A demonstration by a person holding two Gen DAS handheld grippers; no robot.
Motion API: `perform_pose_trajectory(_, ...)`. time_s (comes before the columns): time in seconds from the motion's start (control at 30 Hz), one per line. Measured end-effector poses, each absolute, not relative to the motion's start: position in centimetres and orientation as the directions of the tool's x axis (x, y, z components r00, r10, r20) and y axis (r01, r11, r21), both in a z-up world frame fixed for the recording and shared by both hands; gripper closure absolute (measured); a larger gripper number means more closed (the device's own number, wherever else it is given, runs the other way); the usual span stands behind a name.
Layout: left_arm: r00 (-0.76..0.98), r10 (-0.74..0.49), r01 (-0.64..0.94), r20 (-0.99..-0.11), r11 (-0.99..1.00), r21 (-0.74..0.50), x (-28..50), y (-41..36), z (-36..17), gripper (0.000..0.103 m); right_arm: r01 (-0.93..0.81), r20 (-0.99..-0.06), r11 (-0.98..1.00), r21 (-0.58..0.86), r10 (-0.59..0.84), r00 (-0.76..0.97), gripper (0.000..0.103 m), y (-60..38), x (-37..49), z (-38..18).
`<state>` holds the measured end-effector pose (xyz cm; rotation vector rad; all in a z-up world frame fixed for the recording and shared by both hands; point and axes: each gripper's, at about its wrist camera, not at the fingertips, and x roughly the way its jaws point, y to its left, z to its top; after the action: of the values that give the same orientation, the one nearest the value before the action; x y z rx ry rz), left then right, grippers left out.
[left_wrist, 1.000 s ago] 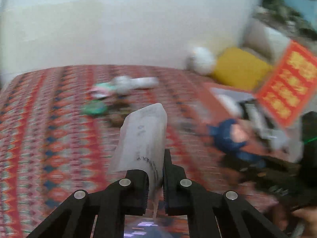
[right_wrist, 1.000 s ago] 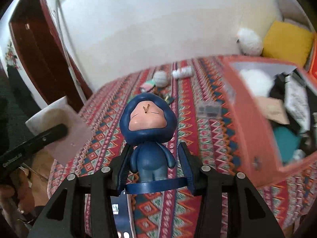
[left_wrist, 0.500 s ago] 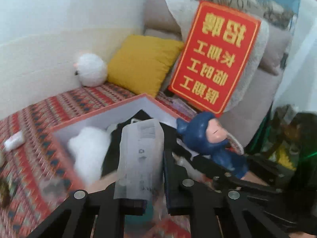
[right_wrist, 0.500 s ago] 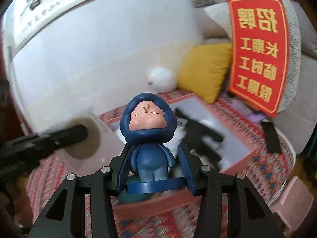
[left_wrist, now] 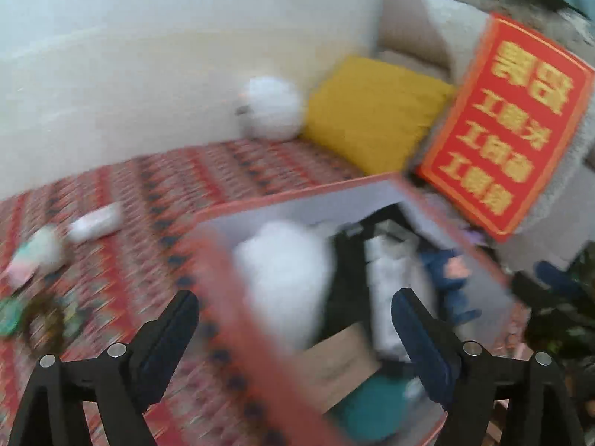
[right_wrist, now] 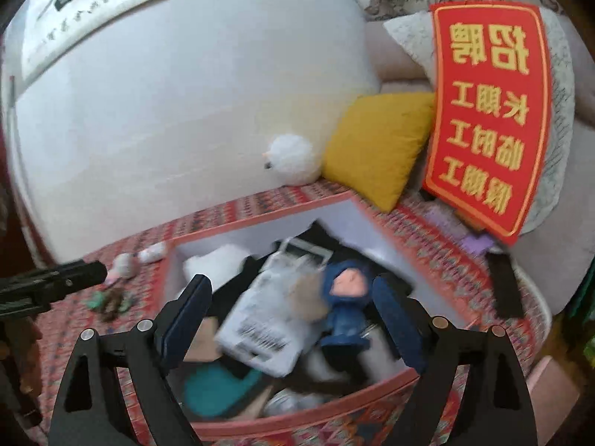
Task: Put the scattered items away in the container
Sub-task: 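Carry the figurine and plastic bag into the pink box and release, then grasp the brown bead bracelet with the right tool while the left grasps the green tape measure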
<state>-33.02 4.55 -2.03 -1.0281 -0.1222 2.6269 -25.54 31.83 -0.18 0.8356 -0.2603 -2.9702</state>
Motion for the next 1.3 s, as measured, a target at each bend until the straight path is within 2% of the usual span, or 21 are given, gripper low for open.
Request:
perform_pose_trajectory(0.17, -0.688, 0.201, -0.125, -0.697, -0.979, -0.160, -28.7, -3.8, -4.9, 0.014, 0.125, -0.526, -0.976, 0.177, -0.201, -0.826, 0.012, 25.6, -22.8, -0.2)
perform_pose_trajectory(0.4, -0.695, 0.025, 0.055, -0.719, -0.995, -0.088, -23.6, -16.1, -7.2, 0.014, 0.310, -0.587, -0.938, 0.155, -0.340, -0.735, 0.012, 15.1, -21.5, -2.0)
perform_pose_trajectory(0.57, -0.689, -0.034, 0.141, -0.724, -0.986, -0.088, -23.2, -22.5, -9.0, 0.014, 0.388, -0.648, -0.904, 0.181, -0.406, -0.644, 0.013, 8.7, -22.9, -4.7)
perform_pose_trajectory(0.77, -0.666, -0.043, 0.132, -0.744, -0.989, -0.061, -26.9, -25.7, -12.5, 0.014, 0.382, -0.705, -0.895, 0.231, -0.425, -0.569, 0.021, 3.9, -28.8, -8.0)
perform_pose_trajectory(0.87, -0.644, -0.023, 0.101, -0.764, -0.993, -0.055, -30.3, -26.1, -14.8, 0.014, 0.386, -0.726, -0.890, 0.243, -0.431, -0.536, 0.035, 1.0, -32.8, -9.9)
perform_pose_trajectory(0.97, -0.627, -0.007, 0.076, -0.779, -0.996, -0.052, -33.3, -26.0, -16.7, 0.014, 0.402, -0.746, -0.888, 0.222, -0.420, -0.517, 0.040, -2.0, -36.7, -11.6)
perform_pose_trajectory(1.23, -0.590, 0.028, 0.041, -0.807, -0.997, -0.065, -40.1, -26.5, -20.9, 0.014, 0.366, -0.805, -0.914, 0.174, -0.347, -0.482, 0.040, -8.3, -47.1, -17.7)
perform_pose_trajectory(1.27, -0.590, 0.032, 0.042, -0.807, -0.997, -0.070, -40.6, -26.7, -21.2, 0.014, 0.364, -0.813, -0.918, 0.158, -0.330, -0.479, 0.044, -9.1, -48.1, -18.8)
perform_pose_trajectory(1.3, -0.589, 0.035, 0.043, -0.807, -0.996, -0.074, -41.0, -26.8, -21.6, 0.014, 0.369, -0.821, -0.919, 0.138, -0.315, -0.477, 0.052, -9.4, -48.6, -19.4)
